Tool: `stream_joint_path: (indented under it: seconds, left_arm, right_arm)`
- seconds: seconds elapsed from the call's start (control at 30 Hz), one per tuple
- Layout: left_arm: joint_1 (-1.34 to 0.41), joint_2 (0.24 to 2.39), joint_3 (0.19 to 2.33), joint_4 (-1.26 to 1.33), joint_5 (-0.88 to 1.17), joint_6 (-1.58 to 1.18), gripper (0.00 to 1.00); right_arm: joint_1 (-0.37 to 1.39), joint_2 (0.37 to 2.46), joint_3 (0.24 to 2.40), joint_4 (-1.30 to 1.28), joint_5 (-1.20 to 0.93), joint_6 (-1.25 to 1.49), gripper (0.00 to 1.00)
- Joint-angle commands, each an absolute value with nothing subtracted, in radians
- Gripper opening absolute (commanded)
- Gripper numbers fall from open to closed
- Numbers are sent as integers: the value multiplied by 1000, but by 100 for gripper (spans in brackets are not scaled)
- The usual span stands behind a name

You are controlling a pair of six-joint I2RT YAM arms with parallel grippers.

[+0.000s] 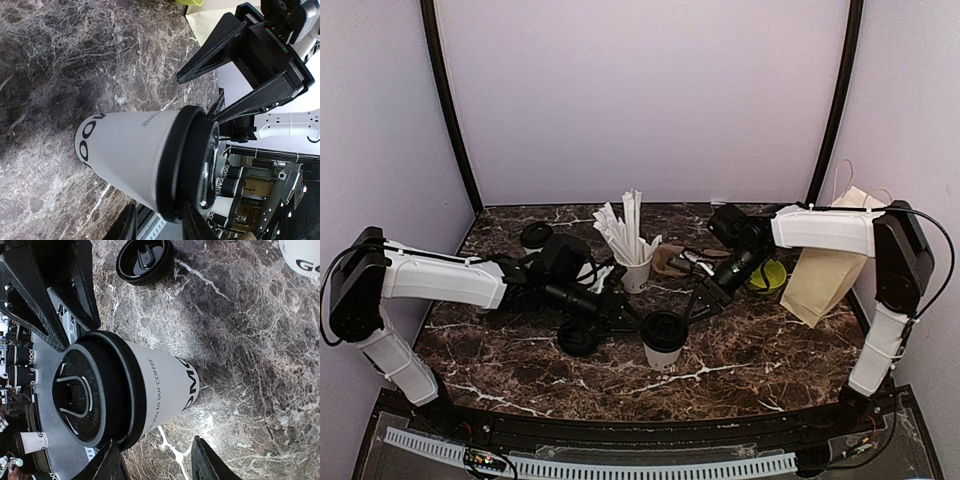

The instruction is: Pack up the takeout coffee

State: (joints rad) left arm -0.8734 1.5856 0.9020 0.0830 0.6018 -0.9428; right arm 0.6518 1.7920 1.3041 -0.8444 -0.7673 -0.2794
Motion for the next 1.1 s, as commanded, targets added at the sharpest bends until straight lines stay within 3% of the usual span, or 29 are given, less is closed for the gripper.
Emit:
stream_joint_path:
  seconds: [0.0, 0.33, 0.67, 1.07]
  left_arm:
    - [-879, 1608, 916, -9, 586, -905, 34]
    - [-877, 1661, 950, -92, 508, -879, 30]
    - [-855, 1785, 934, -199, 467, -843, 23]
    - [-860, 1694, 995, -236, 402, -757, 27]
  right_arm:
    - [647, 1817, 1284, -832, -790, -292, 49]
    - [647, 1845, 1295, -831, -794, -284, 49]
    - [649, 1972, 1322, -808, -608, -180, 46]
    - [649, 1978, 1326, -817, -530, -160, 43]
